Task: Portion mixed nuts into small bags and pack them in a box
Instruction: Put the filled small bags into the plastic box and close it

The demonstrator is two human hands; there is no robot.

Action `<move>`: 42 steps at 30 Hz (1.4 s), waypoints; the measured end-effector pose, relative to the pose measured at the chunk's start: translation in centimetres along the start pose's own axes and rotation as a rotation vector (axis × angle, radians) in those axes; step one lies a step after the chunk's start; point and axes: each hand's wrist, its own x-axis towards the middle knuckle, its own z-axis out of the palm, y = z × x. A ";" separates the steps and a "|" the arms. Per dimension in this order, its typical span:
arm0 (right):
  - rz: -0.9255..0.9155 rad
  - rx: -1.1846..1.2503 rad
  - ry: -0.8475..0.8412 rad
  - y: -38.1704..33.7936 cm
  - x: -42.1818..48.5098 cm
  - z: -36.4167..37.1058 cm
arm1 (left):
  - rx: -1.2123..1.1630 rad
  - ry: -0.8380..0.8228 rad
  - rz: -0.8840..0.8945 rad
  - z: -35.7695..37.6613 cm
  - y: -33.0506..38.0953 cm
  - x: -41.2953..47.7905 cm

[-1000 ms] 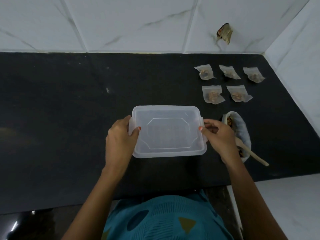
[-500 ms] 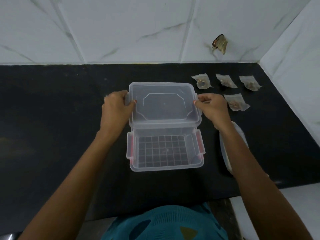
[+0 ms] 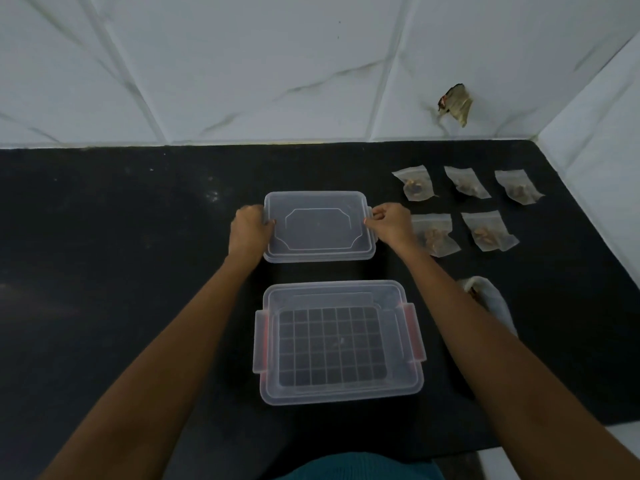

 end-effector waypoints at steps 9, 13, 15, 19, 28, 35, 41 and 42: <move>-0.034 0.007 0.006 1.8 0.7 1.6 | 0.050 -0.003 -0.033 1.7 -0.5 0.2; -0.057 0.017 0.017 2.2 0.4 1.1 | 0.119 0.054 -0.001 1.4 1.2 0.0; -0.071 0.008 0.030 2.5 0.4 0.4 | 0.133 0.062 0.044 1.4 2.4 -0.1; -0.111 -0.017 0.078 3.4 0.4 -1.9 | 0.173 0.026 0.158 2.4 6.2 -0.6; -0.084 -0.037 0.138 9.0 1.8 -9.7 | 0.067 -0.199 0.163 9.7 16.2 -2.1; 0.029 -0.032 0.216 14.8 3.5 -14.6 | -0.045 -0.281 -0.027 15.1 19.3 -2.7; 0.196 0.056 0.203 17.4 5.2 -16.1 | -0.039 -0.247 -0.191 18.0 20.2 -2.5; 0.224 0.094 0.172 17.4 5.3 -16.2 | -0.030 -0.238 -0.203 18.3 20.4 -2.3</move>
